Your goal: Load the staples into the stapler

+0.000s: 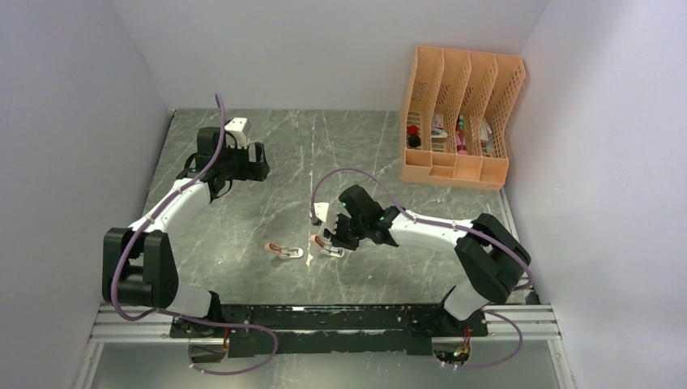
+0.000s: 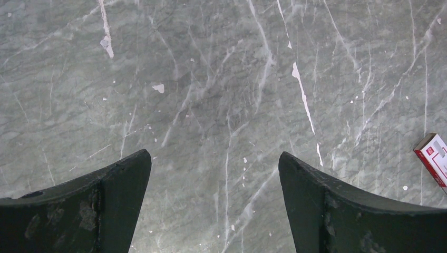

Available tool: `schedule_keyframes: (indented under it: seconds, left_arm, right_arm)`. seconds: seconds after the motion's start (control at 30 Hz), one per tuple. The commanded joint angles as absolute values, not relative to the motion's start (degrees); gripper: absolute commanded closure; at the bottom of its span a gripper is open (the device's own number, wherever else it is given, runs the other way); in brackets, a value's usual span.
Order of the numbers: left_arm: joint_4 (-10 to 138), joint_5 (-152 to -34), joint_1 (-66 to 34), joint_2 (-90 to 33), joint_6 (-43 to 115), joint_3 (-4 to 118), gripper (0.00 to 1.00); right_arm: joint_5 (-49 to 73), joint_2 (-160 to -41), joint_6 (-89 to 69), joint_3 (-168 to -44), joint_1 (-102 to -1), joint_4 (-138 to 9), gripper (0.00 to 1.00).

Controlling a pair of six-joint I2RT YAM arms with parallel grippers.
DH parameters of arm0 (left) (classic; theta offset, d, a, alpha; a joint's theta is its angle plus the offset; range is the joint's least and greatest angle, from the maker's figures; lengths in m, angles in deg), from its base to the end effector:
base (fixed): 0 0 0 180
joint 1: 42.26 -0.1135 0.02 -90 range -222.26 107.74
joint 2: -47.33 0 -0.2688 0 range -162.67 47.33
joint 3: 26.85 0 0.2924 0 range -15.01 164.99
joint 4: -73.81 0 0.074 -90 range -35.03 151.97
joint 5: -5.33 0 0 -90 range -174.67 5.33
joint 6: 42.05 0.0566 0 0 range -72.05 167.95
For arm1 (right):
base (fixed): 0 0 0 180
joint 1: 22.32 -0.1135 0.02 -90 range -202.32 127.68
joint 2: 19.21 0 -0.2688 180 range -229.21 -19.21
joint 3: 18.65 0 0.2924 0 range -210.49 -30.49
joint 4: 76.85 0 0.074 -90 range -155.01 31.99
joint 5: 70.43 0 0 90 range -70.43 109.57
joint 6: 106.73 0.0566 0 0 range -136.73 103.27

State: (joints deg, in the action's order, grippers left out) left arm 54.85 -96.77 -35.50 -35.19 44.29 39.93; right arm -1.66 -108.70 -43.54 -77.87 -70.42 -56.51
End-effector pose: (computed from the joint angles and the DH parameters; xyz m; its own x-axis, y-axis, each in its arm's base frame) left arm 0.3688 -0.0557 0.2271 -0.5824 0.0062 -0.8128 0.2496 0.9530 -0.1716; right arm 0.2189 0.2746 0.1369 -0.0785 -0.7170 -0.6926 -0.9890 0.1435 -0.0364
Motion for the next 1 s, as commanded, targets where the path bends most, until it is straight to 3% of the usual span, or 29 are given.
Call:
schedule_keyframes:
  seconds: [0.0,0.4,0.97]
  left_arm:
    - [56.0,-98.2,-36.2,-35.6,44.2,42.2,0.05]
    - [55.9,-98.0,-36.2,-35.5,44.3,42.2,0.05]
    - [55.9,-97.9,-36.2,-35.6,44.3,42.2,0.05]
  right_arm:
    - [-2.3,-108.6,-43.3,-78.8,-70.1,-56.2,0.84]
    - [-3.8,-110.0,-42.2,-78.1,-70.1,-56.6,0.74]
    - [-4.7,-112.4,-40.8,-75.2,-70.2,-59.9,0.78]
